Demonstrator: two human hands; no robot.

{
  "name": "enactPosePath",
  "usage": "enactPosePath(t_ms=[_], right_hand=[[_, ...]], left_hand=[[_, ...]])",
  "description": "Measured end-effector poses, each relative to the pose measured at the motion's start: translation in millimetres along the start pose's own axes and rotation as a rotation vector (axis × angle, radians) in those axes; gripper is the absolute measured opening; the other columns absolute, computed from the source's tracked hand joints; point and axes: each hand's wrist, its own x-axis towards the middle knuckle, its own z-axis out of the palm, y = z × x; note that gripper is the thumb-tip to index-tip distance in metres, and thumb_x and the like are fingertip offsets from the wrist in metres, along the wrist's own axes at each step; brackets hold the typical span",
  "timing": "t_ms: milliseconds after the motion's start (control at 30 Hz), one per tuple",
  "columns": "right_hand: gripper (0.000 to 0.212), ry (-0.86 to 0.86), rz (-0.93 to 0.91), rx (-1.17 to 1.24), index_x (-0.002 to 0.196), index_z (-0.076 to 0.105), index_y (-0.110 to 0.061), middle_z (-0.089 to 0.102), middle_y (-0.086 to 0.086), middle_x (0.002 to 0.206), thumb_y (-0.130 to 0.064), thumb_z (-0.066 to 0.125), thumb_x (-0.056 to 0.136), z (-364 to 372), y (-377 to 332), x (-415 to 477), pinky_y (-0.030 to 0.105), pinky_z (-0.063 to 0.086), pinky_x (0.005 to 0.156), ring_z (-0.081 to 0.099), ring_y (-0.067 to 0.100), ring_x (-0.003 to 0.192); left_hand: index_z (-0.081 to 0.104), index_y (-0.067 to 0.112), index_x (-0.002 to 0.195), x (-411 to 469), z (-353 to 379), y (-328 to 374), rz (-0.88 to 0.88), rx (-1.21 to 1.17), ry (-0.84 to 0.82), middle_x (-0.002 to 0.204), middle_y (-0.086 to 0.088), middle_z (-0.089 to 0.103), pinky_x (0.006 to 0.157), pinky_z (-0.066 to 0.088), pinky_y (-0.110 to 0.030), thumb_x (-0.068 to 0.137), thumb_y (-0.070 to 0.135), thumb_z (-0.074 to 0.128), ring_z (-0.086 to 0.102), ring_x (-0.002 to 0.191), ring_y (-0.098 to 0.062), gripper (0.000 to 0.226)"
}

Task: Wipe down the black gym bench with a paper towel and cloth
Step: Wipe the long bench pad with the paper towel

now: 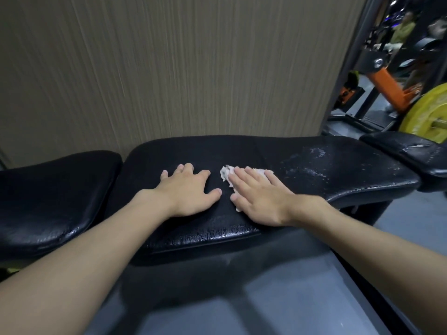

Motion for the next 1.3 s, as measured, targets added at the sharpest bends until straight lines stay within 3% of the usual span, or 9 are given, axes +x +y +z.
enactPosePath(t_ms=[100, 233, 300, 367, 500, 633, 833, 1033, 1300], right_hand=[[0.076, 0.046, -0.064, -0.065, 0.158, 0.000, -0.024, -0.003, -0.006, 0.167, -0.056, -0.006, 0.089, 8, -3, -34, 0.045, 0.002, 0.120, -0.004, 0.017, 0.152], [0.058, 0.044, -0.074, 0.064, 0.157, 0.007, -0.035, -0.008, -0.008, 0.166, -0.053, 0.012, 0.103, 6, 7, -53, 0.043, -0.008, 0.121, -0.014, 0.013, 0.151], [0.063, 0.061, -0.071, 0.036, 0.157, 0.005, -0.038, -0.006, -0.007, 0.167, -0.060, 0.007, 0.098, 9, 11, -50, 0.041, -0.008, 0.122, -0.012, 0.012, 0.152], [0.074, 0.062, -0.064, 0.006, 0.157, 0.002, -0.038, -0.002, -0.006, 0.167, -0.066, -0.001, 0.088, 11, 14, -40, 0.040, -0.005, 0.122, -0.008, 0.013, 0.152], [0.061, -0.003, 0.010, 0.011, 0.157, 0.000, -0.038, -0.006, -0.005, 0.167, -0.055, 0.015, 0.101, 3, 28, 0, 0.041, -0.005, 0.122, -0.009, 0.013, 0.152], [0.061, -0.024, 0.065, 0.041, 0.157, 0.000, -0.038, -0.006, -0.004, 0.167, -0.055, 0.017, 0.101, -3, 52, 54, 0.043, -0.006, 0.122, -0.010, 0.014, 0.152], [0.064, 0.002, 0.124, 0.070, 0.157, 0.003, -0.036, -0.001, -0.002, 0.167, -0.055, 0.017, 0.099, -13, 85, 134, 0.048, -0.004, 0.122, -0.007, 0.017, 0.153], [0.066, -0.004, 0.173, 0.086, 0.157, 0.007, -0.037, 0.009, -0.002, 0.166, -0.059, 0.014, 0.095, -20, 108, 187, 0.048, 0.001, 0.121, 0.000, 0.018, 0.153], [0.064, -0.047, 0.055, 0.078, 0.158, 0.002, -0.032, -0.007, 0.001, 0.167, -0.052, 0.014, 0.099, -14, 97, 138, 0.047, -0.008, 0.121, -0.011, 0.019, 0.152]], left_hand=[[0.029, 0.028, 0.150, 0, -4, 3, -0.012, 0.011, -0.011, 0.155, -0.016, 0.024, 0.114, 0.018, -0.059, 0.090, 0.067, 0.034, 0.018, 0.146, -0.031, 0.072], [0.028, 0.034, 0.148, 4, -9, 1, 0.034, -0.007, 0.019, 0.157, -0.003, 0.024, 0.111, 0.023, -0.059, 0.088, 0.067, 0.039, 0.019, 0.146, -0.024, 0.069], [0.025, 0.042, 0.148, 5, -8, 0, 0.056, -0.027, 0.022, 0.159, 0.004, 0.021, 0.111, 0.021, -0.060, 0.087, 0.069, 0.038, 0.016, 0.148, -0.023, 0.068], [0.025, 0.047, 0.146, 8, -6, 1, 0.050, 0.009, 0.006, 0.160, 0.004, 0.019, 0.109, 0.021, -0.061, 0.085, 0.073, 0.035, 0.013, 0.149, -0.025, 0.067], [0.023, 0.049, 0.145, 16, -8, 2, 0.051, 0.046, -0.021, 0.160, 0.002, 0.021, 0.106, 0.025, -0.062, 0.085, 0.074, 0.033, 0.016, 0.148, -0.027, 0.066], [0.021, 0.051, 0.144, 20, -8, 3, 0.044, 0.062, -0.049, 0.159, 0.000, 0.021, 0.106, 0.026, -0.062, 0.082, 0.078, 0.031, 0.017, 0.147, -0.028, 0.068], [0.004, 0.057, 0.147, 24, -1, 13, -0.007, 0.084, -0.090, 0.164, -0.002, 0.004, 0.112, 0.013, -0.066, 0.081, 0.083, 0.021, 0.000, 0.150, -0.032, 0.073], [0.006, 0.058, 0.146, 27, -3, 14, -0.044, 0.053, -0.107, 0.164, -0.001, 0.001, 0.113, 0.009, -0.067, 0.080, 0.083, 0.024, -0.004, 0.151, -0.029, 0.073], [0.015, 0.060, 0.143, 27, -8, 22, -0.117, -0.040, -0.123, 0.164, 0.000, 0.003, 0.113, 0.005, -0.067, 0.079, 0.082, 0.034, -0.006, 0.151, -0.026, 0.070]])
